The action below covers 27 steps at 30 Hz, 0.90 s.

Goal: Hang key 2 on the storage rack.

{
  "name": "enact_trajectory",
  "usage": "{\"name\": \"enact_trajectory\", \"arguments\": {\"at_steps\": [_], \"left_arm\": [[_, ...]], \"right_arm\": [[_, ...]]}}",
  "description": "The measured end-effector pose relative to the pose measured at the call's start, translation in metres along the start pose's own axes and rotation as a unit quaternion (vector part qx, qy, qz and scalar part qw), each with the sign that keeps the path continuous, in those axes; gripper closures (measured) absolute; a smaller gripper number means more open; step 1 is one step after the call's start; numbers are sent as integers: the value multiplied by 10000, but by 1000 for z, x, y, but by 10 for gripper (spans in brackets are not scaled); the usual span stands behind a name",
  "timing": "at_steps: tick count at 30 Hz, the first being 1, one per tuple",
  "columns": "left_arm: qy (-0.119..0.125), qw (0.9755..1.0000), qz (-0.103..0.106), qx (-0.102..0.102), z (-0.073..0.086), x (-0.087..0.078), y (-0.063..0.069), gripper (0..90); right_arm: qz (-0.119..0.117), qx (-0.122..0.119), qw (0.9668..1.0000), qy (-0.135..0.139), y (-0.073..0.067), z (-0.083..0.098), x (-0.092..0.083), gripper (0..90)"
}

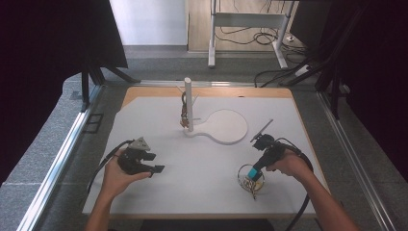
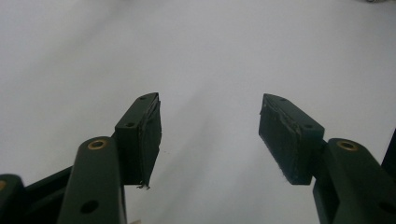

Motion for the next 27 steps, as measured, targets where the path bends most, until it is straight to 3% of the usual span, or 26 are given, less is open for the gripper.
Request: {"name": "enact_trajectory", "arguments": {"at_steps": [9, 18, 27], "left_arm": [[27, 10000, -6, -9, 0, -2, -1, 397], [61, 10000, -25, -36, 0, -4, -3, 397], [60, 10000, -23, -36, 0, -4, -3, 397]], "right_arm": [[-209, -63, 9995, -235, -9, 4, 3, 824], [-387, -170, 9984, -388, -15, 4, 7, 863], [-103, -292, 9995, -108, -18, -15, -21, 865]]}}
Point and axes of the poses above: each handheld gripper's, and its own axes: x roughly forward along the jaws, z roughly out of its underside, y roughly to its right, the point moved 8 cm from there along x, roughly forward along the jaws, and after that the axes turned 12 degrees about -z, right-handed, at the moved point
